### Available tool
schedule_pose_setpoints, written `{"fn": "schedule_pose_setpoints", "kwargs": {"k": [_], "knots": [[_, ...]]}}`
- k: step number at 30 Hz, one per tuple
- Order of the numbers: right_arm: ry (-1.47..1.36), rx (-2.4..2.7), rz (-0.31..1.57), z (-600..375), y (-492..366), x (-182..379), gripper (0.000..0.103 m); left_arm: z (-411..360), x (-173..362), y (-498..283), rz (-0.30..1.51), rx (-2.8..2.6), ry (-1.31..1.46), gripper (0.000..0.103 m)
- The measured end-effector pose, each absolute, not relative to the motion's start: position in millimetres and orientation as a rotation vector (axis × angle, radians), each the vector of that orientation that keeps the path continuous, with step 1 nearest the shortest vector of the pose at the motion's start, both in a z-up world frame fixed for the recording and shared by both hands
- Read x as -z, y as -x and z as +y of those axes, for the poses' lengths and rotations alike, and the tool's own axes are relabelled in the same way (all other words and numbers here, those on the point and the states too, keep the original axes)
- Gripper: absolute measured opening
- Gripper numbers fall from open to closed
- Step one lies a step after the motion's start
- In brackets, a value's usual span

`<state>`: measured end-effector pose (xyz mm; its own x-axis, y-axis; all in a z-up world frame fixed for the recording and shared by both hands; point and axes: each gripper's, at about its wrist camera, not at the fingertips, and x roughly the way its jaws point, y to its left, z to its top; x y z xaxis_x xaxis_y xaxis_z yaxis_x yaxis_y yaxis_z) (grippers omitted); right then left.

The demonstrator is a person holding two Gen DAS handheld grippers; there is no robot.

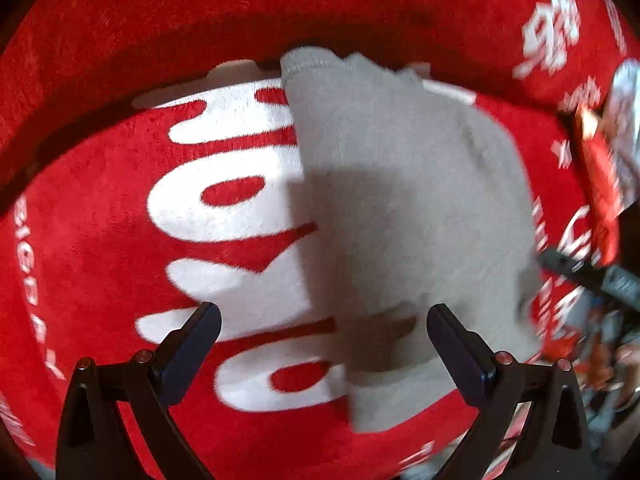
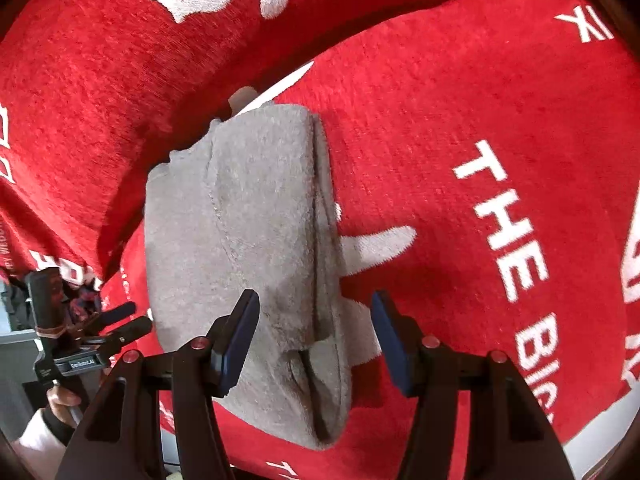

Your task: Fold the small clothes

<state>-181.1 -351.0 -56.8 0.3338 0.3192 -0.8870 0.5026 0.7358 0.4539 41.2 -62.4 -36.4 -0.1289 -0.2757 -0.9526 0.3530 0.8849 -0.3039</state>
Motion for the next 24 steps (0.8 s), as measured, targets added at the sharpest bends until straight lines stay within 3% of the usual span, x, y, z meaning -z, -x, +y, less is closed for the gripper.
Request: {"fn": "schedule_pose_setpoints", "kwargs": {"k": [14,24], "knots": [[-1.017,-0.136,1.295,-381,141,106,0.065,-103,86,-68,1.740,0.619,0.195,0.103],[-0.976,-0.316,1.306,-360,104,112,0.071,-134,91,-69,1.728,0.610,0.139,0.103]]}}
